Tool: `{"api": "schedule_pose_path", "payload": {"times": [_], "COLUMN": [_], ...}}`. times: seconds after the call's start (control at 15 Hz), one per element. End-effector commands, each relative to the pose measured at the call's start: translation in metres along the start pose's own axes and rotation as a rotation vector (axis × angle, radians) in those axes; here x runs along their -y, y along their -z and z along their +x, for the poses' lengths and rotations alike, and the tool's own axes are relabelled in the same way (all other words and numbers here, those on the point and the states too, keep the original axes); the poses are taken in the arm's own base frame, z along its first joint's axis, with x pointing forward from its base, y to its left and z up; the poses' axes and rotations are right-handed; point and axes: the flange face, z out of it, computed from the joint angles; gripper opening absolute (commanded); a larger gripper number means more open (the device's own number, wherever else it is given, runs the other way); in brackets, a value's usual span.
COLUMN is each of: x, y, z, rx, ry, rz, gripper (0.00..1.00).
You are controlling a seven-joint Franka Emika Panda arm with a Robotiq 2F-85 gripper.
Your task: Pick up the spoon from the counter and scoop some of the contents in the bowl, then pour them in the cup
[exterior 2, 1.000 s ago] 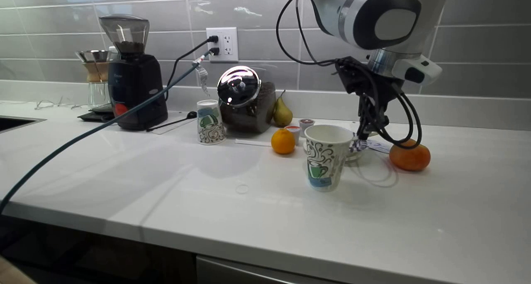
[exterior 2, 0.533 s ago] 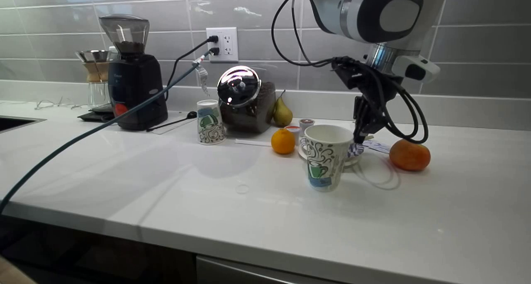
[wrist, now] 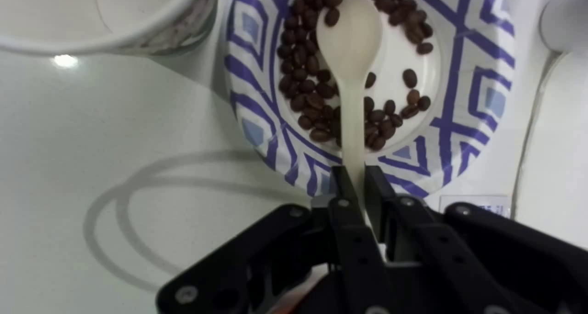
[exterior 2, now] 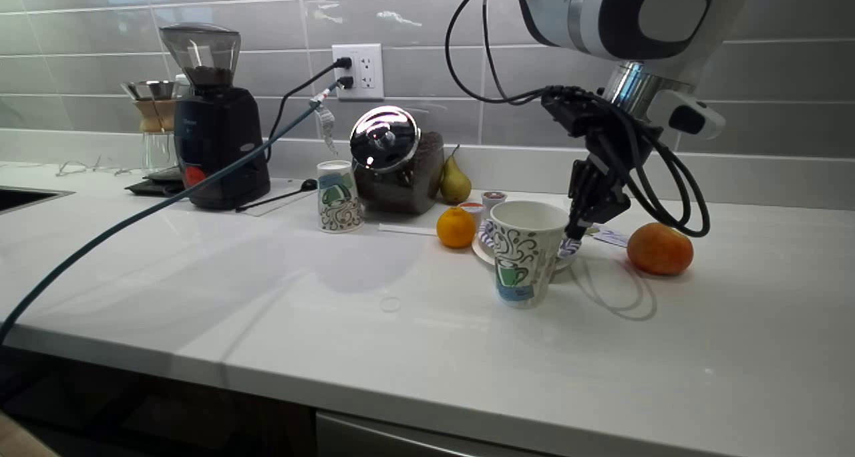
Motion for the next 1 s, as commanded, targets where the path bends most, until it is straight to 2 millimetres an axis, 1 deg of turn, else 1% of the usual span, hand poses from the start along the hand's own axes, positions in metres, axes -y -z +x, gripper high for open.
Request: {"api": "schedule_pose_path", "payload": {"times": [0.0,0.13,0.6,0.93], "x": [-0.015,-0.023,-0.042,-0.059], "y": [0.015,0.024,0.063,0.072], "z": [0.0,0.003,0.007,0.009], "rx": [0.096,0.131,0.257,0.322], "ry": [-0.009,-0.027,-0.118,-0.171], "rz": [0.053,0.086,0.276,0.325], "gripper": [0.03,0.03,0.03,0.03]}}
